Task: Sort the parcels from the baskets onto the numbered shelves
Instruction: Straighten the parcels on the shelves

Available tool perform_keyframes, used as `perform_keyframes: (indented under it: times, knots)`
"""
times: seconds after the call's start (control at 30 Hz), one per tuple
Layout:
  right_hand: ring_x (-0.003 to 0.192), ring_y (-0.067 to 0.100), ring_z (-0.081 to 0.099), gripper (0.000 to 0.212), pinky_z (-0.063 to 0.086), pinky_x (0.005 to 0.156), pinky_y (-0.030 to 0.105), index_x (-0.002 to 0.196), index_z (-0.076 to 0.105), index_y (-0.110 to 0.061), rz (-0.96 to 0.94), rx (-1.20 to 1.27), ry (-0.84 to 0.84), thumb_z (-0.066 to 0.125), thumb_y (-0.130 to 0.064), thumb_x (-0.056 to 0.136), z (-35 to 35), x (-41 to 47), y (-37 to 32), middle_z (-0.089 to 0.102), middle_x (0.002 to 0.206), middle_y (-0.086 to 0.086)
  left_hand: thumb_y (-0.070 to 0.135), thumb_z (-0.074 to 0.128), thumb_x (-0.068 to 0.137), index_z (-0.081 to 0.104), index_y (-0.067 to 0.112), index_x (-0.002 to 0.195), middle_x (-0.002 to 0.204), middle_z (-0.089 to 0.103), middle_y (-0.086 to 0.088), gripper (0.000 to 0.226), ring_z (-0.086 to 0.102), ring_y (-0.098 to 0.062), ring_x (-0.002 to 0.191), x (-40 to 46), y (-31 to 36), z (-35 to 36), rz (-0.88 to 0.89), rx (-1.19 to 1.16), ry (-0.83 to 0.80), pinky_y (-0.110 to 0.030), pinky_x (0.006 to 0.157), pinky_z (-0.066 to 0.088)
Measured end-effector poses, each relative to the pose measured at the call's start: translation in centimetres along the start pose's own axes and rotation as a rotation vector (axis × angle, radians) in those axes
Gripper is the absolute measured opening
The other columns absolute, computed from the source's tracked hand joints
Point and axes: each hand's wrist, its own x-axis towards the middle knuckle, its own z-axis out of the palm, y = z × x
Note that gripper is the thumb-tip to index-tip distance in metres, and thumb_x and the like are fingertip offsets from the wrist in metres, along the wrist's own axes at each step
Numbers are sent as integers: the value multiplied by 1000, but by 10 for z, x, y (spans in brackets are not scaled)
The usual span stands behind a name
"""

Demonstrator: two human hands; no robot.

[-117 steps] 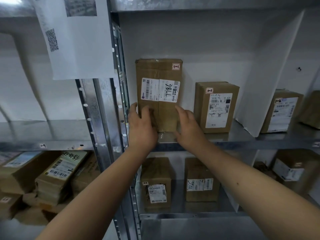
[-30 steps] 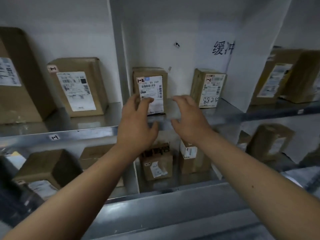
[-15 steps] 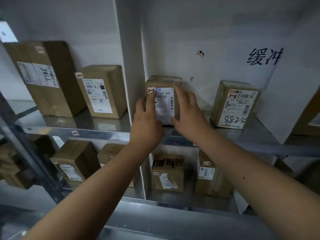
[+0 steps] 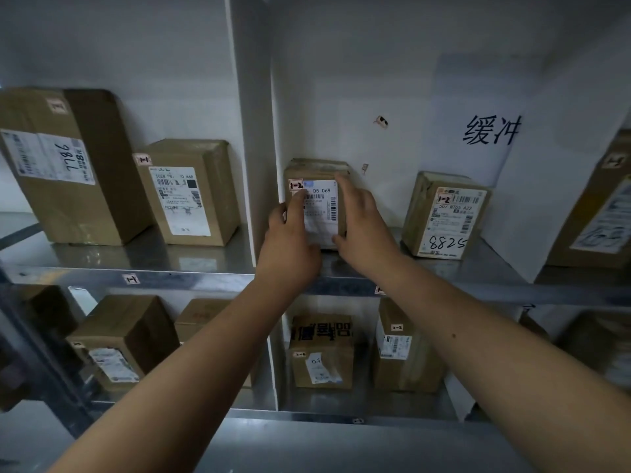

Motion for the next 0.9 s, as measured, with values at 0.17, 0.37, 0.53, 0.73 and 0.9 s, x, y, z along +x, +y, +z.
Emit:
perform_keyframes:
  times: [0.17,0.37,0.53,0.73,0.9]
  knots:
    - [138,27,48,112,42,108,31,166,-4,-38,54,28,-62,70,1,91,2,-3,-3,34,158,14,15,71,87,20,25,165,163,30,-9,93,45,-30,141,-1,-3,-5,45,-33,-45,-42,108,47]
    - [139,25,47,109,33,103,20,166,-3,-34,60,-6,-30,72,-2,93,-8,-40,-4,32,163,13,17,73,89,16,27,165,172,10,-9,96,32,-38,151,-21,-6,-2,94,29,-61,-54,117,42]
    - [141,26,43,98,33,106,26,168,10,-30,74,-26,54,70,-6,94,-33,-76,12,36,160,13,13,72,92,30,22,161,171,15,-15,81,22,-38,156,-44,14,10,222,61,-8,-49,121,34]
    - [145,18,35,90,26,120,25,166,17,-29,152,7,122,67,-7,96,-81,-104,46,35,161,6,21,76,90,27,28,159,168,24,-9,84,29,-30,153,-44,64,42,290,-10,-47,-43,119,36]
    - [140,23,43,88,37,115,27,163,28,-24,160,-63,214,72,-3,89,-110,-104,82,40,153,10,15,73,90,29,27,160,167,26,-13,83,29,-33,152,-33,107,73,326,-50,-35,-43,119,35]
